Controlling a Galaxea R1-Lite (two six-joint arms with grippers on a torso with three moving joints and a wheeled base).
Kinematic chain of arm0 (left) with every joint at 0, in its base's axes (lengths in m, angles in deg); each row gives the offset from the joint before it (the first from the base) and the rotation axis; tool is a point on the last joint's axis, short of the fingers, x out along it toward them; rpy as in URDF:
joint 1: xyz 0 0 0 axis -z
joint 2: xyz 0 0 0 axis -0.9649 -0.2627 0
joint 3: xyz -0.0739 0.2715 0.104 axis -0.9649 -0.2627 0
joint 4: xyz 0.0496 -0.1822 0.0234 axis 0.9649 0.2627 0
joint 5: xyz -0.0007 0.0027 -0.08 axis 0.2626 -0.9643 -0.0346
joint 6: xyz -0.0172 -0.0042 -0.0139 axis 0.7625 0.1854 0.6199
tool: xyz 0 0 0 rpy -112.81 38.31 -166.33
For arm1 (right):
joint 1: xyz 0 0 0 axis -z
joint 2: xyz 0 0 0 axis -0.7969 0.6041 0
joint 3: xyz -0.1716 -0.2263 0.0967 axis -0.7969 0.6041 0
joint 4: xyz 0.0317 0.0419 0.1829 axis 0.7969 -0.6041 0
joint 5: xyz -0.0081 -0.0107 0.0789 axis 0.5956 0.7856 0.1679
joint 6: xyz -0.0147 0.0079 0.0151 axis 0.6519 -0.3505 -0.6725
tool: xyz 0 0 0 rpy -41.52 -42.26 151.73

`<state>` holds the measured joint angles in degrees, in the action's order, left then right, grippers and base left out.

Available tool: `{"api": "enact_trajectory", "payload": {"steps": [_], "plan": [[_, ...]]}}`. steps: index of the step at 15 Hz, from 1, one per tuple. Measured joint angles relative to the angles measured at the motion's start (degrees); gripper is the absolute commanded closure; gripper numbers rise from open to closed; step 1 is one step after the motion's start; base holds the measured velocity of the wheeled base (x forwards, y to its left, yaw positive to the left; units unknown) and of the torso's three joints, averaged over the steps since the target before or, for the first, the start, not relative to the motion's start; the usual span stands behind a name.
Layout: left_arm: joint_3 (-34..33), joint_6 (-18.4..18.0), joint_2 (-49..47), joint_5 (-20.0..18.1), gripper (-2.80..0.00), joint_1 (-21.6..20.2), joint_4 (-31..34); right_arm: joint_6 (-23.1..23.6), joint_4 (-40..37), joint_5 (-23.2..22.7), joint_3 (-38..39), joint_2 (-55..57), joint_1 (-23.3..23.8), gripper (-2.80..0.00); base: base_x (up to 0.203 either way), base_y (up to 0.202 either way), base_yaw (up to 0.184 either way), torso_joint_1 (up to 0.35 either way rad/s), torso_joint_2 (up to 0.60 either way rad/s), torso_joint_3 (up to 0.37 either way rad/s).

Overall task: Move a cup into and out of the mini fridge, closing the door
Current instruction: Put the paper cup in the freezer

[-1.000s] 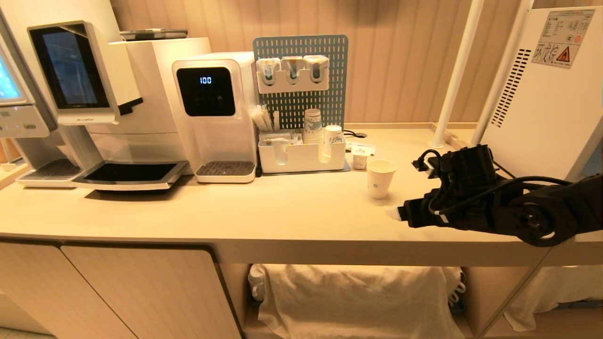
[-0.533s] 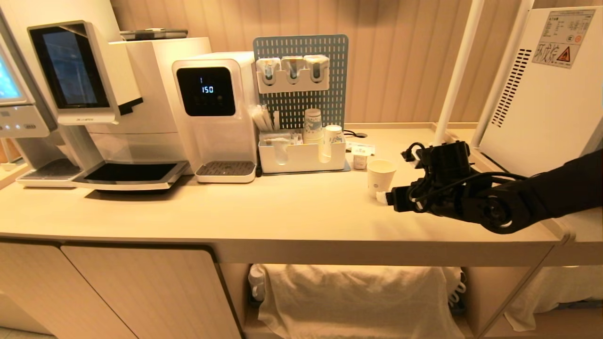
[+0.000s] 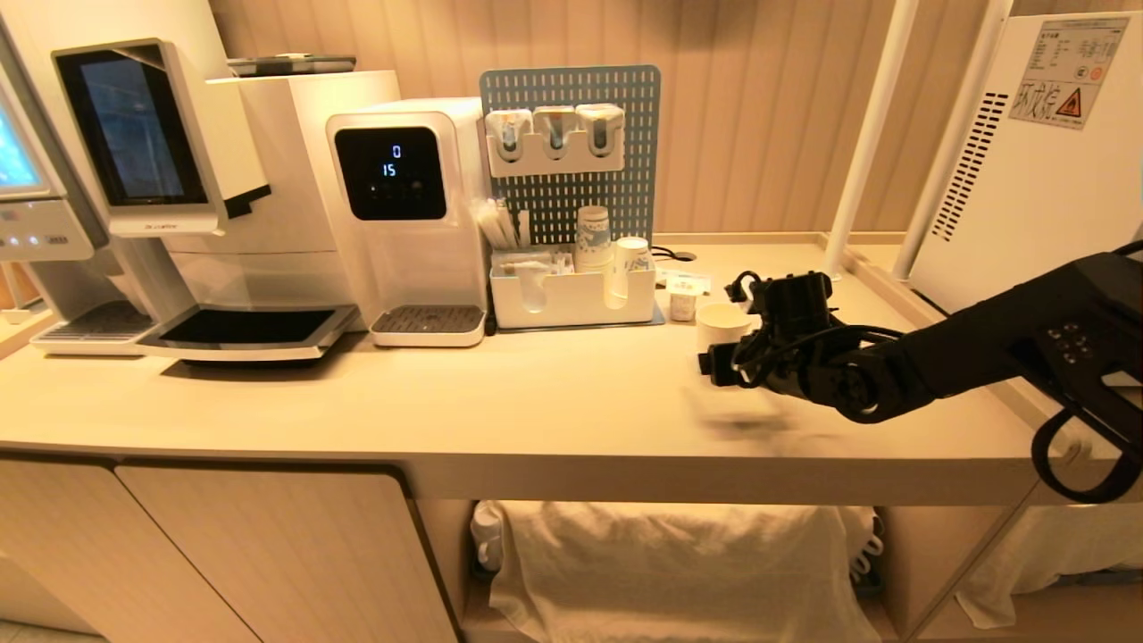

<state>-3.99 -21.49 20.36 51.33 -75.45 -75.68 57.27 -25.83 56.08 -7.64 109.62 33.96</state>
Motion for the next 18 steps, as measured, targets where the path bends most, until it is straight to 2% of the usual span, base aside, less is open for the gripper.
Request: {"api": "enact_trajectory", "payload": {"steps": [6, 7, 12, 18], "plan": [[0.00, -0.01, 0.00, 0.00, 0.00, 0.00, 0.00, 1.81, 2.33, -0.05, -5.18, 4.79, 1.41, -2.80, 0.000, 0.000, 0.000, 0.000, 0.00, 0.000], [0.00, 0.00, 0.00, -0.02, 0.00, 0.00, 0.00, 2.31, 2.95, -0.06, -5.62, 5.19, 2.08, 0.00, 0.000, 0.000, 0.000, 0.000, 0.00, 0.000], [0.00, 0.04, 0.00, -0.02, 0.00, 0.00, 0.00, 4.41, 3.10, -0.78, -6.39, 5.50, 3.69, 0.00, 0.000, 0.000, 0.000, 0.000, 0.00, 0.000], [0.00, 0.02, 0.00, 0.00, 0.00, 0.00, 0.00, 4.86, 3.03, -2.35, -4.51, 3.14, 3.78, 0.00, 0.000, 0.000, 0.000, 0.000, 0.00, 0.000]]}}
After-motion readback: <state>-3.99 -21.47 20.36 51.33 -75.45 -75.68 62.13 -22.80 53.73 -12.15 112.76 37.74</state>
